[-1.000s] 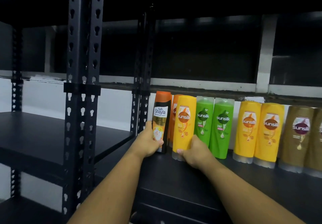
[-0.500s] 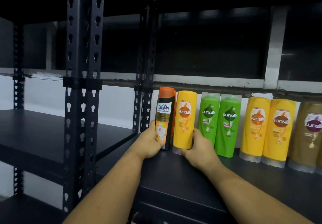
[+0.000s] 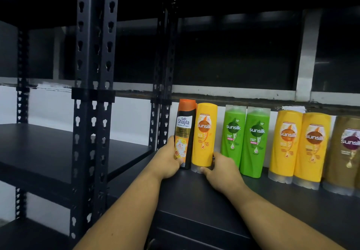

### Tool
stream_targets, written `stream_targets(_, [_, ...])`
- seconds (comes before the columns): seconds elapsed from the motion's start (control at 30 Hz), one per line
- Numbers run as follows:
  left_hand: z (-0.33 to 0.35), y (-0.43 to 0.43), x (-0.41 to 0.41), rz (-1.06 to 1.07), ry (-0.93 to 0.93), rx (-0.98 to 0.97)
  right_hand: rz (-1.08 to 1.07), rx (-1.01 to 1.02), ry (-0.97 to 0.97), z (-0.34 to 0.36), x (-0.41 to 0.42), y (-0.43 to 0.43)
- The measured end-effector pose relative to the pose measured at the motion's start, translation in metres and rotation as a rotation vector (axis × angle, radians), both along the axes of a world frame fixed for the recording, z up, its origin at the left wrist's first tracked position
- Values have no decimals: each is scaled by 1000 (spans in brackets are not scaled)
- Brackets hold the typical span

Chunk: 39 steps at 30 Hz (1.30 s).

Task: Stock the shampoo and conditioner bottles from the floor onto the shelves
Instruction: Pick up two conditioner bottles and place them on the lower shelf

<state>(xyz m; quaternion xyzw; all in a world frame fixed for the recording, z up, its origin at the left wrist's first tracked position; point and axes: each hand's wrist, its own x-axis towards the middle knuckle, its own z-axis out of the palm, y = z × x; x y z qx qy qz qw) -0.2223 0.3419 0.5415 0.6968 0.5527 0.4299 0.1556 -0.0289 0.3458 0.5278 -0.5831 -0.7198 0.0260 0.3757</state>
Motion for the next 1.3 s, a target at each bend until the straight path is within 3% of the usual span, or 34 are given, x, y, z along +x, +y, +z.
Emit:
stream_targets(0.4, [-4, 5, -2, 78, 50, -19, -125, 37, -186, -1, -1, -1])
stream_targets(0.7, [-6, -12, 1, 244, 330, -102, -223, 47, -334, 4, -4, -17])
stream_targets(0.93, [-2, -72, 8, 108, 506, -294, -255, 60, -437, 10, -8, -34])
stream_targets(1.13, [-10, -104, 18, 120, 561, -234, -203, 4, -440, 9, -5, -38])
stream_targets(1.3, [-7, -111, 18, 132, 559, -203, -44, -159, -423, 8, 4, -54])
